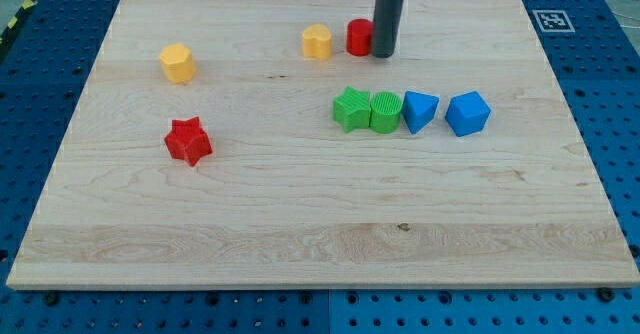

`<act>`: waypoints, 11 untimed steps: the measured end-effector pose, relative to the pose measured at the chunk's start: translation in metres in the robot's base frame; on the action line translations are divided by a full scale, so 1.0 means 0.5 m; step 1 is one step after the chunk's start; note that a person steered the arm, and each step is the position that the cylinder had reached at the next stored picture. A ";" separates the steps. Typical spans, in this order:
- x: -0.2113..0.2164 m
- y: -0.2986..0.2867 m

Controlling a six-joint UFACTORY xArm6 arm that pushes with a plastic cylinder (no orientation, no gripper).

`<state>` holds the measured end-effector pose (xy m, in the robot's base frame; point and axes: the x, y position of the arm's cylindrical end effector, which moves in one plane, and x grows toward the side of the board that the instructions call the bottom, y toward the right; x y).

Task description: Move the red circle into the yellow heart

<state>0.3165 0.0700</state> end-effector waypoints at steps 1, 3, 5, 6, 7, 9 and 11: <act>0.000 0.018; -0.047 0.063; -0.033 -0.006; -0.049 -0.006; -0.093 -0.006; -0.108 -0.020; -0.085 -0.060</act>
